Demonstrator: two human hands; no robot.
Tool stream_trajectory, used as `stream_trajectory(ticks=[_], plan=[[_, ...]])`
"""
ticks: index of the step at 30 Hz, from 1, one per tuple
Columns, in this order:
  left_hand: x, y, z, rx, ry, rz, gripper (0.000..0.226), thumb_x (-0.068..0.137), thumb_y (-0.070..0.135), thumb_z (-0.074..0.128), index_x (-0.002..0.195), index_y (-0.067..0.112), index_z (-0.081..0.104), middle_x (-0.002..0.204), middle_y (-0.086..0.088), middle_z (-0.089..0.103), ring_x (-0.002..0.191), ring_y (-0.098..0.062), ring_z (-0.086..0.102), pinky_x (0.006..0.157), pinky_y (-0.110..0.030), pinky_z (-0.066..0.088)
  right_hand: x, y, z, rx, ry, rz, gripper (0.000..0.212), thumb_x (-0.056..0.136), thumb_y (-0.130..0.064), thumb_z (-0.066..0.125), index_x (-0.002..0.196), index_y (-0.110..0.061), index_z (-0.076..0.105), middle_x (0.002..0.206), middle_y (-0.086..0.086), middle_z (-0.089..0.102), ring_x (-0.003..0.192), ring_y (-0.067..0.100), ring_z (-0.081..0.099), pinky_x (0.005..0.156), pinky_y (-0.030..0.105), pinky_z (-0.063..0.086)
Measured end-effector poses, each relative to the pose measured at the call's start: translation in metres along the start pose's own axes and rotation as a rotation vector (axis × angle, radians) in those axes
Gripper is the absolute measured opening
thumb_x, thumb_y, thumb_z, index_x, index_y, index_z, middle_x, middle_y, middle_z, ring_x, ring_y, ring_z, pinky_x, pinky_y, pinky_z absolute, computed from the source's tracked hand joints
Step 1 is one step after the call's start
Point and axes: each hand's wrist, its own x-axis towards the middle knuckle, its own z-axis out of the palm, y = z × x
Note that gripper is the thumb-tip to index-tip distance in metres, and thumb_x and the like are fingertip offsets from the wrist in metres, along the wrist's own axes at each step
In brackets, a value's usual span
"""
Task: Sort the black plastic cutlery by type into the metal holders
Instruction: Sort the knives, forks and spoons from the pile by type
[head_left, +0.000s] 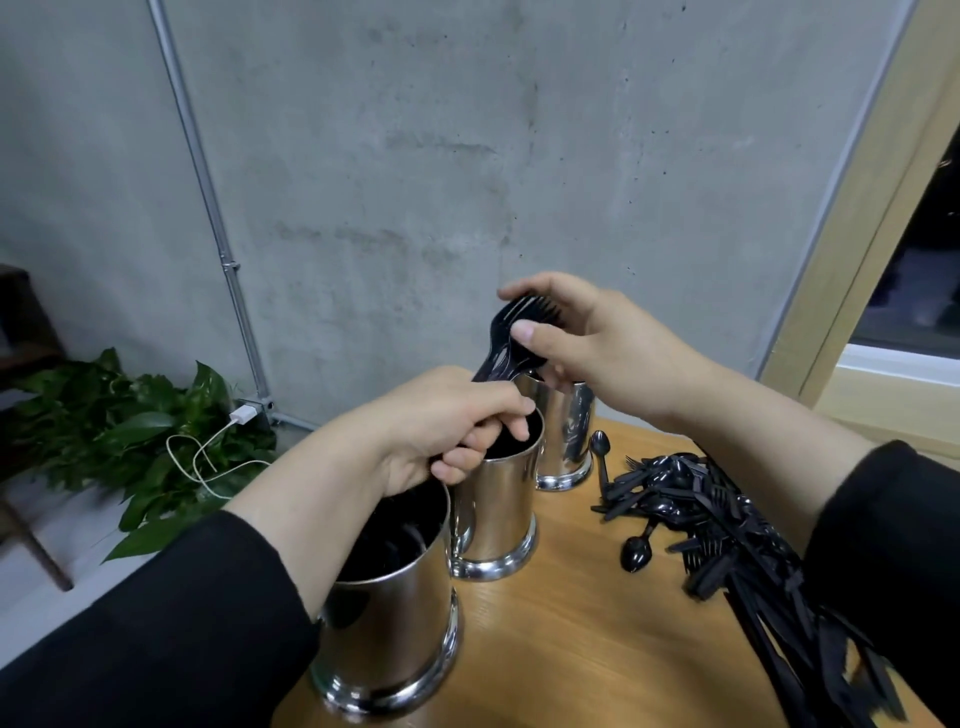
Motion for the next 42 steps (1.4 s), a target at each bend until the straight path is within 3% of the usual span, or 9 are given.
stream_trajectory(ticks=[7,11,15,22,25,28,35,38,42], plan=[[0.001,-0.003,-0.003,0.165,0.128,0.169,0.023,0.095,0.026,0.073,0.083,0.019,0.054,0.056,0.0,0.045,0.043,-0.013,0.036,0.042,-0.023,0.028,0.004,0.005,0.007,-0.19,0.149,0.018,0.005,0.098,-0.018,0.064,0.101,-0.022,0.065,0.079,0.008,0.069,0.054,0.01,0.052,0.054,0.021,0.046],[0.007,-0.002,-0.026,0.306,0.365,0.271,0.036,0.094,0.037,0.072,0.128,0.026,0.065,0.103,0.001,0.073,0.091,-0.014,0.071,0.076,-0.02,0.048,0.019,0.009,0.002,-0.389,0.306,-0.05,0.007,0.098,-0.022,0.063,0.105,-0.025,0.063,0.078,-0.017,0.062,0.061,-0.01,0.056,0.057,0.006,0.039],[0.014,-0.009,-0.045,0.406,0.469,0.216,0.038,0.103,0.013,0.052,0.139,0.019,0.059,0.117,-0.008,0.072,0.109,-0.034,0.068,0.057,-0.016,0.044,0.029,0.018,0.005,-0.595,0.224,-0.082,0.013,0.1,-0.023,0.06,0.112,-0.018,0.062,0.087,-0.009,0.063,0.08,0.01,0.059,0.062,0.013,0.038],[0.028,-0.013,-0.036,0.714,0.265,0.044,0.051,0.101,0.005,0.045,0.151,0.013,0.049,0.151,-0.009,0.055,0.14,-0.022,0.049,0.113,-0.027,0.037,0.035,0.056,0.037,-0.748,-0.101,0.095,0.049,0.103,-0.041,0.05,0.148,-0.02,0.046,0.14,0.005,0.06,0.129,0.025,0.054,0.102,0.034,0.042],[0.025,-0.008,-0.027,0.861,0.276,0.036,0.049,0.102,0.004,0.042,0.15,0.01,0.05,0.153,-0.011,0.053,0.141,-0.025,0.048,0.112,-0.027,0.036,0.009,0.059,0.02,-0.669,0.051,0.135,0.046,0.107,-0.038,0.04,0.148,-0.018,0.046,0.143,0.006,0.057,0.133,0.026,0.051,0.104,0.03,0.038],[0.021,0.007,-0.008,0.863,0.414,0.145,0.046,0.102,0.005,0.043,0.146,0.014,0.054,0.147,-0.008,0.058,0.136,-0.024,0.053,0.109,-0.029,0.039,-0.038,0.066,-0.009,-0.593,0.152,0.238,0.041,0.107,-0.04,0.042,0.142,-0.022,0.053,0.124,-0.001,0.066,0.108,0.023,0.065,0.083,0.026,0.042],[0.004,-0.008,0.121,0.639,0.404,0.44,0.028,0.103,0.021,0.049,0.122,0.027,0.068,0.108,0.007,0.071,0.074,-0.011,0.063,0.07,-0.025,0.05,-0.209,0.113,-0.051,-0.67,0.246,0.453,0.032,0.101,-0.04,0.053,0.124,-0.023,0.067,0.117,-0.004,0.07,0.108,0.015,0.062,0.086,0.026,0.042],[0.012,-0.072,0.177,0.693,0.254,0.291,0.037,0.105,0.031,0.054,0.142,0.026,0.057,0.135,-0.001,0.062,0.116,-0.022,0.061,0.099,-0.034,0.048,-0.287,0.133,-0.058,-0.748,0.231,0.575,0.042,0.097,-0.047,0.053,0.126,-0.02,0.067,0.126,-0.003,0.064,0.118,0.02,0.059,0.096,0.032,0.045],[0.023,-0.147,0.234,0.857,0.12,0.045,0.078,0.1,0.065,0.044,0.164,0.033,0.013,0.17,0.0,0.023,0.155,-0.024,0.025,0.125,-0.05,0.017,-0.364,0.149,-0.058,-0.76,0.2,0.694,0.064,0.092,-0.063,0.044,0.141,-0.023,0.056,0.15,-0.003,0.048,0.137,0.02,0.044,0.114,0.041,0.037]])
